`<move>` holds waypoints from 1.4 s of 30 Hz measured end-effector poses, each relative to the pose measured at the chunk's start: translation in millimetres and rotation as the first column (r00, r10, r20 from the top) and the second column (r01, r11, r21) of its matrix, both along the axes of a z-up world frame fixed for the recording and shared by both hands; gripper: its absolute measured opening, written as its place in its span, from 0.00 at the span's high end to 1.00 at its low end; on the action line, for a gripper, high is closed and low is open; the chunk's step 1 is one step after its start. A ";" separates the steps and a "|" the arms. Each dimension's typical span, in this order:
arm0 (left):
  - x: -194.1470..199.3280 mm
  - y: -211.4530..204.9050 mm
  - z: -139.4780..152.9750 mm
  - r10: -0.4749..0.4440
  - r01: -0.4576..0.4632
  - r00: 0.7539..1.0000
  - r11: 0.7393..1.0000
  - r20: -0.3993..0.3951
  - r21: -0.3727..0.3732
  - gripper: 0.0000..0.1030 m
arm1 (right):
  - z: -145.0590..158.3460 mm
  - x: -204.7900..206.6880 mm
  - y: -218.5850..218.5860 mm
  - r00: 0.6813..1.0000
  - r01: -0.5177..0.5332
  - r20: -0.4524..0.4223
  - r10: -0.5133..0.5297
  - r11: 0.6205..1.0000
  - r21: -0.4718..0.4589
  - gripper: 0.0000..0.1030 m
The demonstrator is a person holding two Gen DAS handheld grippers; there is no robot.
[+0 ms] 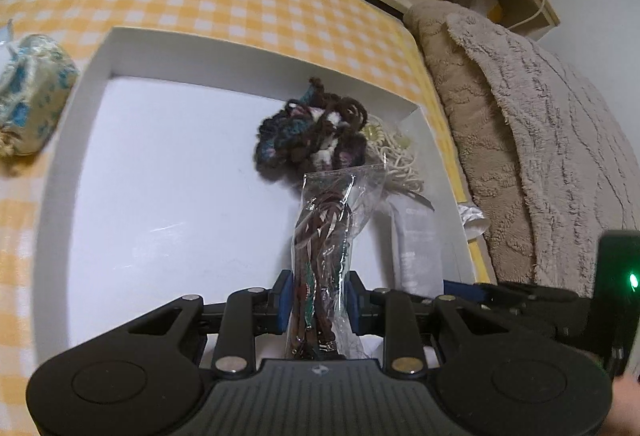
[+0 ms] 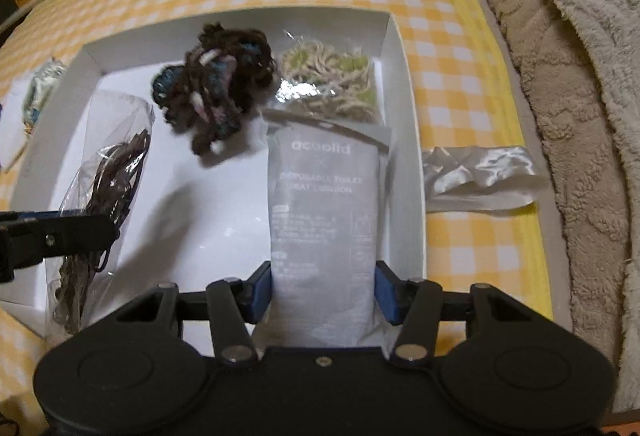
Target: Organize soft objects
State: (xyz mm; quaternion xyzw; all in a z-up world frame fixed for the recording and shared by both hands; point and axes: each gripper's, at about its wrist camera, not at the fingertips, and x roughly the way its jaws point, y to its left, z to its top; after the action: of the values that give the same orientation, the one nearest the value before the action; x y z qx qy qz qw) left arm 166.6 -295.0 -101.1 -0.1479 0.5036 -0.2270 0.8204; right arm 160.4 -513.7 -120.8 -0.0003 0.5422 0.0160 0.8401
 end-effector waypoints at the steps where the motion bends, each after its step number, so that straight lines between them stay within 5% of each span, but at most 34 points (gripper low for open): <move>1: 1.9 -2.3 -2.6 0.002 -0.002 1.000 1.000 -0.008 -0.001 0.72 | -2.8 -1.2 -1.0 1.000 0.001 0.003 -0.001 1.000 0.008 0.48; 4: 8.6 -14.7 -6.6 -0.001 0.001 1.000 1.000 -0.009 -0.003 0.69 | -0.6 -7.8 1.6 1.000 -0.014 0.017 0.013 1.000 0.009 0.48; 8: 12.4 -31.7 -10.0 -0.020 0.019 1.000 1.000 -0.018 -0.015 0.40 | 11.4 -23.5 -0.1 0.999 -0.019 0.048 0.018 1.000 0.017 0.42; 13: 9.2 -34.7 -12.3 -0.024 0.024 1.000 0.999 -0.019 -0.031 0.39 | 27.8 -37.4 -8.0 0.997 -0.008 0.083 0.003 0.998 0.059 0.33; 16: 5.7 -32.3 -11.6 -0.036 0.036 0.999 0.999 -0.014 -0.016 0.44 | 31.7 -41.7 -7.2 0.994 -0.014 0.109 0.008 0.999 0.052 0.33; 18: 4.1 -29.3 -11.9 -0.043 0.043 0.999 0.999 -0.013 -0.012 0.69 | 32.3 -45.3 -3.3 0.992 -0.024 0.122 0.019 0.999 0.041 0.40; 21: 2.7 -24.7 -14.5 -0.048 0.047 0.999 0.999 -0.023 -0.022 0.89 | 31.0 -47.2 1.1 0.991 -0.059 0.126 0.051 0.997 0.054 0.62; 27: 2.5 -26.8 -25.2 -0.053 0.050 0.997 0.998 -0.062 -0.038 0.89 | 16.3 -44.7 16.8 0.989 -0.110 0.102 0.110 0.994 0.001 0.74; 33: 3.5 -35.0 -30.4 -0.078 0.076 0.996 0.997 -0.048 -0.027 0.89 | 2.0 -36.9 20.4 0.989 -0.037 0.141 0.046 0.997 -0.066 0.76; 42: 2.4 -43.2 -27.8 -0.137 0.137 0.991 0.991 -0.002 -0.007 0.89 | 19.3 -48.3 8.5 0.984 0.037 0.174 -0.042 0.999 0.035 0.59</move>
State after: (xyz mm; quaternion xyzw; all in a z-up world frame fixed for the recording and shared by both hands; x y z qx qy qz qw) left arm 169.0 -338.2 -128.9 -0.1158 0.5127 -0.2844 0.8018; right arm 112.1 -505.1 -101.5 0.0223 0.4662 0.0078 0.8844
